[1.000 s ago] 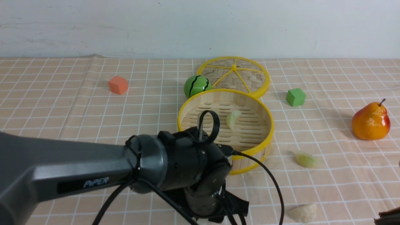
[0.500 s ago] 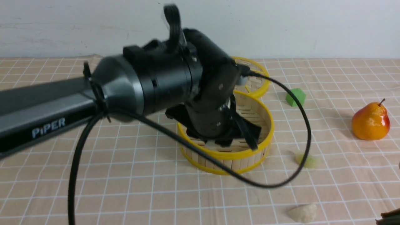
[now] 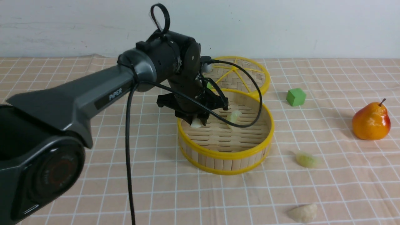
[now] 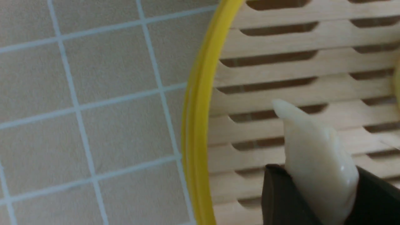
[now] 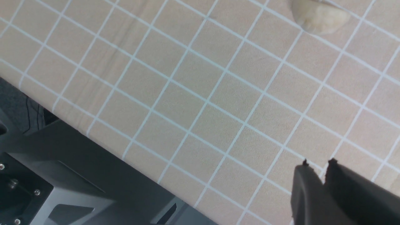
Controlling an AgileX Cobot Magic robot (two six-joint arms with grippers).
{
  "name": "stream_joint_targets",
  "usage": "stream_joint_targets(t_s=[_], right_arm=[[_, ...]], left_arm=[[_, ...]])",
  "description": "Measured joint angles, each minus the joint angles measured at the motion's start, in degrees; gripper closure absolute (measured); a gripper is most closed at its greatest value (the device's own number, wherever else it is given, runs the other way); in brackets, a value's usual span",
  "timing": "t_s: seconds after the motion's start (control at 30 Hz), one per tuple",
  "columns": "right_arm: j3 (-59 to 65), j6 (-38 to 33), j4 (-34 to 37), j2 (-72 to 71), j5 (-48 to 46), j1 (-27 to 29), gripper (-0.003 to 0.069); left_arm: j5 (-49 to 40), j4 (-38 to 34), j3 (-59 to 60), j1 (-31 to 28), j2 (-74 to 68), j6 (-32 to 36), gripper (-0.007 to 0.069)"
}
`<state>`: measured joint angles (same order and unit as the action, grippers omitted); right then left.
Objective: Put the dumplings into the steamer on the table with the brown tablecloth.
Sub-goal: 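Place the dumpling into the bamboo steamer basket with the left gripper, then reach for and grasp a dumpling lying on the table beside the steamer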
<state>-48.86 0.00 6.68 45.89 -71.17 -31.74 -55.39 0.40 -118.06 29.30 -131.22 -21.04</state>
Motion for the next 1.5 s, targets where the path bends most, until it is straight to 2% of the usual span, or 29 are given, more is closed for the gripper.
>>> stream_joint_targets(t_s=[0.13, 0.27, 0.37, 0.53, 0.67, 0.77, 0.8, 0.83, 0.97, 1.0, 1.03, 1.1, 1.17, 1.2, 1.23, 1.33, 1.4, 1.5], right_arm=[[0.00, 0.00, -0.14, 0.00, 0.11, 0.00, 0.0561], [0.00, 2.56, -0.45, 0.00, 0.98, 0.00, 0.0555], [0.00, 9.16, -4.05, 0.00, 2.13, 0.00, 0.0549], [0.00, 16.47, -12.56, 1.72, 2.33, 0.00, 0.0537], [0.00, 18.63, -15.15, 5.08, 3.74, 0.00, 0.0526], [0.00, 18.87, -15.65, 10.96, 8.50, 0.00, 0.0500], [0.00, 18.87, -15.65, 11.33, 8.78, 0.00, 0.0498], [-0.23, 18.66, -15.69, 13.89, 10.44, 0.00, 0.0482], [-2.71, 12.77, -12.25, 21.85, 12.63, 1.82, 0.0432], [-3.05, 11.86, -11.58, 22.22, 12.73, 2.02, 0.0431], [-4.15, 8.95, -9.45, 24.51, 13.50, 3.85, 0.0424], [-5.93, 3.72, -5.07, 28.39, 14.54, 7.34, 0.0421], [-7.02, -0.35, -1.59, 31.52, 15.25, 9.84, 0.0420], [-8.18, -6.21, 2.49, 34.65, 15.77, 12.02, 0.0418], [-8.30, -6.90, 2.89, 35.40, 15.87, 12.36, 0.0417], [-9.33, -20.08, 8.04, 41.34, 16.72, 12.55, 0.0395], [-9.38, -22.55, 8.30, 42.55, 17.06, 12.13, 0.0377], [-9.44, -27.85, 6.92, 45.77, 19.07, 10.99, 0.0295]], left_arm=[[0.36, 0.19, -2.85, -0.09, -3.03, 0.18, 0.0389], [1.09, 1.31, -3.82, -0.04, -3.80, 0.18, 0.0305], [-1.06, 2.12, -5.71, -0.04, -3.68, 0.18, 0.0194], [-6.39, 2.14, -8.33, -0.04, 1.79, 0.66, 0.0136], [-8.39, 2.14, -9.08, -0.04, 8.55, 2.66, 0.0148], [-13.56, 2.09, -9.45, -0.04, 17.54, 5.83, 0.0242], [-13.56, 2.09, -9.45, -0.04, 17.54, 5.83, 0.0242], [-15.28, 1.96, -9.39, -0.04, 20.97, 6.84, 0.0298], [-16.01, 1.59, -7.04, -0.04, 29.01, 8.01, 0.0510], [-16.01, 1.59, -7.04, -0.04, 29.01, 8.01, 0.0510], [-16.01, 1.44, -5.78, 0.18, 31.47, 8.77, 0.0575], [-16.01, 1.50, -3.66, 0.61, 34.64, 9.59, 0.0639], [-16.01, 1.50, -1.44, 1.26, 37.15, 10.03, 0.0638], [-16.01, 1.45, 1.33, 2.10, 39.61, 10.25, 0.0638], [-16.01, 1.45, 1.68, 2.21, 39.89, 10.31, 0.0638], [-16.01, 1.28, 10.15, 4.49, 44.64, 10.50, 0.0638], [-16.01, 1.28, 12.12, 4.89, 45.65, 10.63, 0.0638], [-16.01, 1.09, 20.04, 6.01, 50.08, 11.67, 0.0638]])
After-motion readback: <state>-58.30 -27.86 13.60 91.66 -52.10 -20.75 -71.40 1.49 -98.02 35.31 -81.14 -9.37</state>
